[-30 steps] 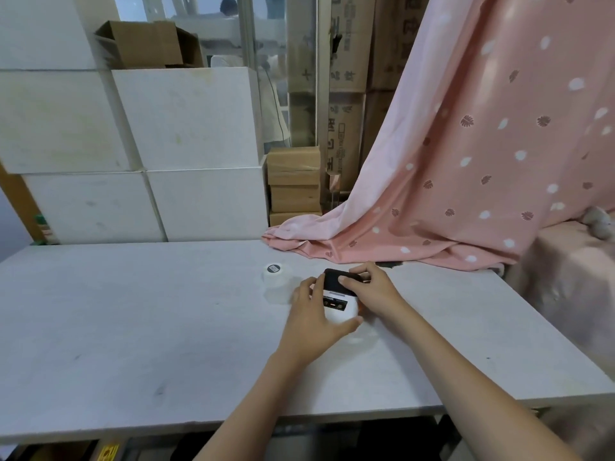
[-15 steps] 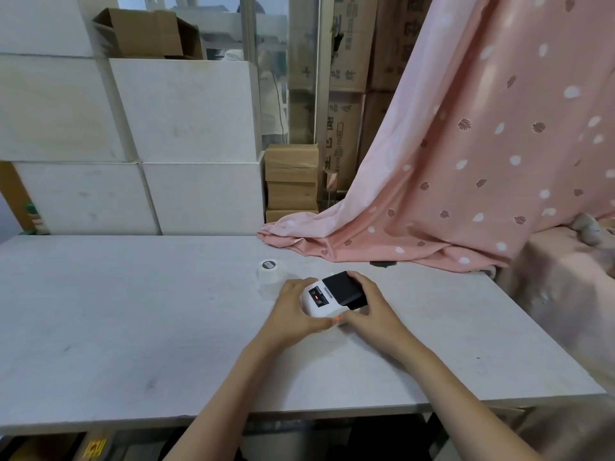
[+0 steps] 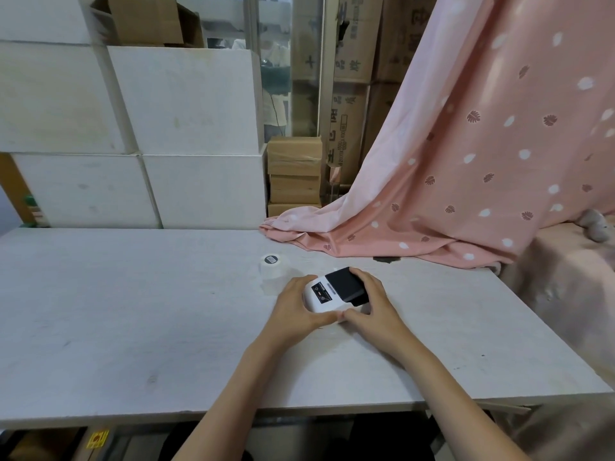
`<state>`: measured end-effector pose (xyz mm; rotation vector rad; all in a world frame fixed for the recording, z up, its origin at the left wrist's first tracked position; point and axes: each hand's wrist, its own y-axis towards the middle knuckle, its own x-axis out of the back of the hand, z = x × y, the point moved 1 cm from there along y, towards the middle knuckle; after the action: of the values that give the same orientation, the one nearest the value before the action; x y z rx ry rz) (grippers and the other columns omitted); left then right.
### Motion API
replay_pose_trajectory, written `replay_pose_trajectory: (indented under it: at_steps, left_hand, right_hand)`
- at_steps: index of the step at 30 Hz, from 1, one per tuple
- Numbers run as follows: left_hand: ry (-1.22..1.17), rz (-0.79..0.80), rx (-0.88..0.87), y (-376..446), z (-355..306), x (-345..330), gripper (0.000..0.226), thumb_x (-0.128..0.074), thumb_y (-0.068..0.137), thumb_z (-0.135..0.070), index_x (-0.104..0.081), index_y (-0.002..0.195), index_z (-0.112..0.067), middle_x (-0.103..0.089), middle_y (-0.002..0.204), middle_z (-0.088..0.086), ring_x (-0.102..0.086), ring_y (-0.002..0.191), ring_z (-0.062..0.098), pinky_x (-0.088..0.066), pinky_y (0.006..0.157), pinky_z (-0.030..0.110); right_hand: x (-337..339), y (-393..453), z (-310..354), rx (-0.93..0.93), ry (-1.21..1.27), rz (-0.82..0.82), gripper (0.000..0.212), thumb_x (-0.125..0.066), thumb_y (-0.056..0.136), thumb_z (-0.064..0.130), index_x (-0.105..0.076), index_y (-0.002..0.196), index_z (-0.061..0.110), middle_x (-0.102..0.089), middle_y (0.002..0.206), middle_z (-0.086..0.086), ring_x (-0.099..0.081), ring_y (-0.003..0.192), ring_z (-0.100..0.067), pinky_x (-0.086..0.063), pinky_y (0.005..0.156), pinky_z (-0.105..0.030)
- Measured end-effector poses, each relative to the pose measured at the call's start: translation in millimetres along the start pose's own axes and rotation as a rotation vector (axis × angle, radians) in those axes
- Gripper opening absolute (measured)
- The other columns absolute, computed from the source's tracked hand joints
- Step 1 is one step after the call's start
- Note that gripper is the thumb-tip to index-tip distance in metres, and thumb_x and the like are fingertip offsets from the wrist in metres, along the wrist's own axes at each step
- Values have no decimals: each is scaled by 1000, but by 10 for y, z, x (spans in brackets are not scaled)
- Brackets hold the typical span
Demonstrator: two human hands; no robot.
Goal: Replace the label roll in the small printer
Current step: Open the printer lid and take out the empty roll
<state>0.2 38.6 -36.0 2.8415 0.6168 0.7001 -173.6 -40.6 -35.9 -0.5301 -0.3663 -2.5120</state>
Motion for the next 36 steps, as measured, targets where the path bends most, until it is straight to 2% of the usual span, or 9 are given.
replay_pose_trajectory:
  at_steps: [3, 13, 18, 22, 25, 31, 36]
  left_hand:
    - [2, -9, 0, -5, -2, -6, 64, -92, 59, -45, -60, 115, -38, -58, 116, -15, -57, 106, -6, -50, 91, 20]
    - [29, 5, -18, -12, -27, -10, 61, -90, 61, -45, -57, 112, -43, -61, 114, -17, -58, 105, -6, -48, 88, 18]
    - [28, 5, -23, -6, -15, -17, 65, -89, 58, -49, -60, 115, -38, -62, 114, -15, -59, 104, -5, -49, 88, 20]
    - [48, 6, -33, -9, -22, -21, 64, -89, 59, -47, -56, 113, -41, -60, 113, -16, -57, 105, -6, -47, 88, 18]
    - [53, 6, -37, -13, -23, -25, 63, -90, 60, -44, -58, 114, -37, -60, 112, -15, -57, 106, -2, -50, 90, 23]
    - [57, -7, -51, -21, -44, -36, 60, -90, 62, -45, -60, 112, -32, -61, 107, -19, -57, 106, 0, -51, 90, 27]
    - [70, -16, -60, -26, -57, -49, 60, -90, 62, -43, -59, 112, -31, -62, 104, -18, -57, 105, 2, -51, 89, 29]
  right_hand:
    - [-10, -9, -19, 26, -27, -20, 82, -73, 78, 25, -37, 150, 39, -37, 148, 22, -42, 136, -3, -45, 105, -30]
    - [-28, -8, -45, 42, -61, -40, 80, -72, 81, 19, -37, 151, 37, -37, 146, 19, -43, 132, 0, -45, 91, -18]
    - [-39, -6, -55, 43, -66, -36, 82, -72, 81, 19, -35, 152, 37, -35, 143, 18, -42, 130, 4, -46, 94, -20]
    - [-41, -6, -50, 39, -62, -29, 82, -72, 82, 17, -34, 152, 38, -34, 143, 19, -40, 127, 11, -45, 90, -16]
    - [-33, -13, -44, 42, -53, -19, 82, -73, 82, 18, -34, 151, 40, -34, 142, 20, -40, 126, 13, -44, 89, -13]
    - [-15, -25, -35, 33, -36, 5, 85, -75, 81, 20, -33, 152, 40, -33, 143, 19, -43, 130, 3, -45, 95, -18]
    - [-6, -34, -14, 33, -48, 19, 84, -72, 82, 19, -32, 153, 41, -32, 143, 17, -40, 132, 7, -43, 107, -24]
